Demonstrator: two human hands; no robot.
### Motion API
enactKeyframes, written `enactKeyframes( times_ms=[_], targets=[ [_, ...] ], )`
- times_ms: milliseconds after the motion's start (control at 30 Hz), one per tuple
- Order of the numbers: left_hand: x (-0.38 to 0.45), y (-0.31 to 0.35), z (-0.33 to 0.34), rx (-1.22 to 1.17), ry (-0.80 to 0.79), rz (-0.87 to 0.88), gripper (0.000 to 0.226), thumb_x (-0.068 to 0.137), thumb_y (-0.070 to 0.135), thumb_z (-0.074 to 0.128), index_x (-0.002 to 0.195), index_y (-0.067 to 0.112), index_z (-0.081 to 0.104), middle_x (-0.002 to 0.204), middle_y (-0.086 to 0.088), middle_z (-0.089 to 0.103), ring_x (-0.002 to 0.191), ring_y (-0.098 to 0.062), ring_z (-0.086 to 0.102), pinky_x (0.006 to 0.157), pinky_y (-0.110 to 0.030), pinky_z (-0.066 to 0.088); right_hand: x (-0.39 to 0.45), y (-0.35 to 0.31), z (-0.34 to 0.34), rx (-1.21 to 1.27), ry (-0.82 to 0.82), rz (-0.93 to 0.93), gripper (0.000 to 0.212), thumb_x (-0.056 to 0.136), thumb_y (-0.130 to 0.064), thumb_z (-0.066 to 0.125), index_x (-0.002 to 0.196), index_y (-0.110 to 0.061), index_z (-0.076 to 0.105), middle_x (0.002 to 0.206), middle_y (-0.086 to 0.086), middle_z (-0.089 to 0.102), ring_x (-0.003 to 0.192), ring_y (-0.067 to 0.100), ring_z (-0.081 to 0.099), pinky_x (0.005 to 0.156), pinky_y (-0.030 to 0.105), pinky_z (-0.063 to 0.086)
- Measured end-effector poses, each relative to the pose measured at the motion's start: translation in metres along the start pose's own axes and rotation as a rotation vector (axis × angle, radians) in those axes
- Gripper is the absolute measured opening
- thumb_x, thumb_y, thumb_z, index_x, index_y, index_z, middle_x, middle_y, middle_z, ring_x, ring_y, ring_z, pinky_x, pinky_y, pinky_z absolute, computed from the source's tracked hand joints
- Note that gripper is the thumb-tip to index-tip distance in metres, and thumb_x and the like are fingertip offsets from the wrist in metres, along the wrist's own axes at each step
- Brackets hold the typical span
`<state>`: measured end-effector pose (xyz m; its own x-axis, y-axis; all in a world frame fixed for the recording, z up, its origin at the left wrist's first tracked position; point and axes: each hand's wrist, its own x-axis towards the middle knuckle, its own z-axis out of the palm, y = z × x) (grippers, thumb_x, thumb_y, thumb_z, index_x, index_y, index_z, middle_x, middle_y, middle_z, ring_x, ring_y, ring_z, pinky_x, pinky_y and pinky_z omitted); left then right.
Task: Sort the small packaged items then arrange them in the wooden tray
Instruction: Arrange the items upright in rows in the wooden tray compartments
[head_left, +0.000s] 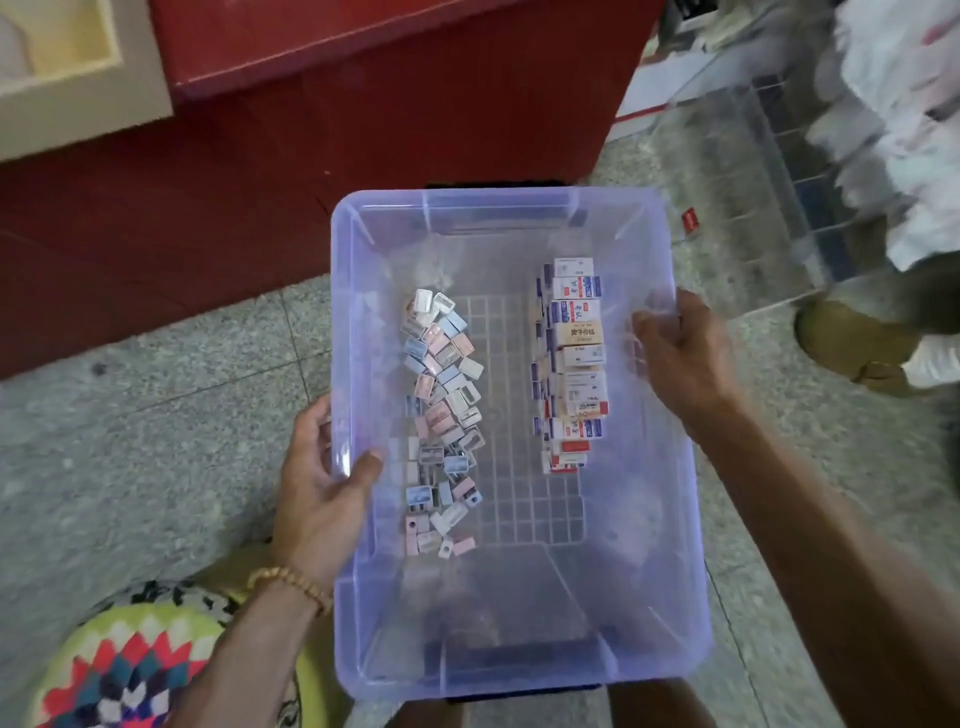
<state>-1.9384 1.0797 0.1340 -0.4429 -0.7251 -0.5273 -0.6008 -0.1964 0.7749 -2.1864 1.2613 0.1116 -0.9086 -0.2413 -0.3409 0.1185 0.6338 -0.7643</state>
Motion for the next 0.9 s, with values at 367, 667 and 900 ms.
enactKeyframes(
  times_ms=[367,667,900],
  targets=[
    [0.111,-0.088,0.046,-0.098,0.196,-0.094,0.051,0.087,-0.005,0.062,0.127,0.024,0.049,0.099,0.012,0.064,0.079,0.004,0.062,0.065,-0.006,0.049,0.114,0.046,0.121,-0.15,-0.173,-0.11,0.027,0.095,-0.029,0.053,0.109,-0.009,0.062,0.086,0.009,0.066,0.075,0.027,0.063,0.07,0.049,0.056],
    [0.16,-0.123,0.057,-0.12,0.255,-0.068,0.054,0.086,-0.006,0.063,0.122,0.03,0.048,0.101,0.01,0.064,0.079,0.009,0.061,0.065,-0.005,0.047,0.157,0.049,0.165,-0.238,-0.217,-0.182,0.017,0.101,-0.015,0.052,0.112,-0.006,0.061,0.083,0.006,0.062,0.062,0.013,0.057,0.062,0.03,0.046],
    [0.169,-0.126,0.068,-0.156,0.28,-0.059,0.051,0.087,-0.007,0.062,0.126,0.023,0.049,0.101,0.006,0.065,0.081,0.002,0.062,0.081,-0.024,0.05,0.175,0.041,0.174,-0.264,-0.242,-0.192,0.023,0.099,-0.016,0.052,0.115,-0.002,0.06,0.087,0.01,0.066,0.071,0.024,0.062,0.062,0.031,0.048]
  ],
)
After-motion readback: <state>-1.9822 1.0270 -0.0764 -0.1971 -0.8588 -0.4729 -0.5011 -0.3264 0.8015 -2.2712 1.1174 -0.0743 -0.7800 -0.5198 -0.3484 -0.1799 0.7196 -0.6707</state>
